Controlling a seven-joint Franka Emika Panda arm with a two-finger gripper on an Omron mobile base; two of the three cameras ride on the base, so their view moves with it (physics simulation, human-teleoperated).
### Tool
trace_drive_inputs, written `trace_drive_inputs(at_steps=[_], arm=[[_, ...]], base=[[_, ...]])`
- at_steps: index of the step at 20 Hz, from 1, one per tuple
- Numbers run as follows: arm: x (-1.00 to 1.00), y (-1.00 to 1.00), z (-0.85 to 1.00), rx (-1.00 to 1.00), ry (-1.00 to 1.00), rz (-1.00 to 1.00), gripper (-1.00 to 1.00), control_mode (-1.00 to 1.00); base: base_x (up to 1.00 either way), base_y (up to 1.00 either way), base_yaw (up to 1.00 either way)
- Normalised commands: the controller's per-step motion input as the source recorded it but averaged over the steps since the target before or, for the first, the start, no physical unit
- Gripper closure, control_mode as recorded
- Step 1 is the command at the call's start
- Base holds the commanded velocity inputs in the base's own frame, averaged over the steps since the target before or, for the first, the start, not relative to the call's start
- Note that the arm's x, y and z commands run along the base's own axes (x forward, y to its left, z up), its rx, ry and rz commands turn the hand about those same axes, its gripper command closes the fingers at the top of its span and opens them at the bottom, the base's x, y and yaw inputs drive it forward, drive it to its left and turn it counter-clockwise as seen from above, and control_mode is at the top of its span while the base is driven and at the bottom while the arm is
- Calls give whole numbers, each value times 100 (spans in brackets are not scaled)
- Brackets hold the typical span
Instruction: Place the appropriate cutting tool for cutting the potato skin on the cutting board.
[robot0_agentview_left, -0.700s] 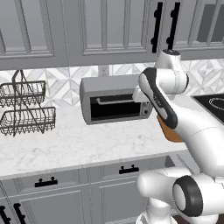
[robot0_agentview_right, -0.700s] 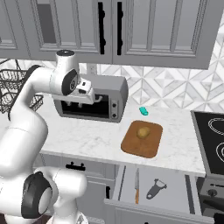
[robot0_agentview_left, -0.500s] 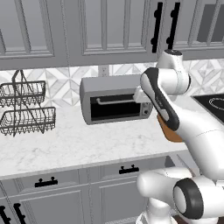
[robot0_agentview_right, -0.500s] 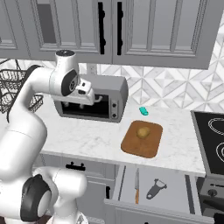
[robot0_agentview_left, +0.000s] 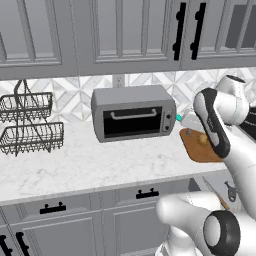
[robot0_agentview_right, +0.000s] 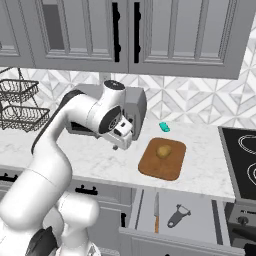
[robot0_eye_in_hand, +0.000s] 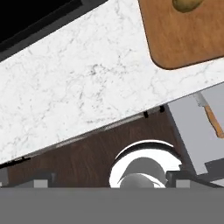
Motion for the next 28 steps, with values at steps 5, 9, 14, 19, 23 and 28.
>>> trace_drive_inputs(at_steps=[5,9,14,19,23,28], arm=[[3,-94,-76,-13,10,-23,-100,-100],[-68,-100,-56,-1,7,-15,-100,-100],[-77,-100,-34,0,21,-1,-100,-100],[-34,-89,-2,9,31,0,-100,-100],[-7,-53,-49,7,18,5,-100,-100],[4,0,-54,5,1,19,-100,-100]], base=[[0,0,0],[0,0,0],[0,0,0],[0,0,0],[0,0,0],[0,0,0]])
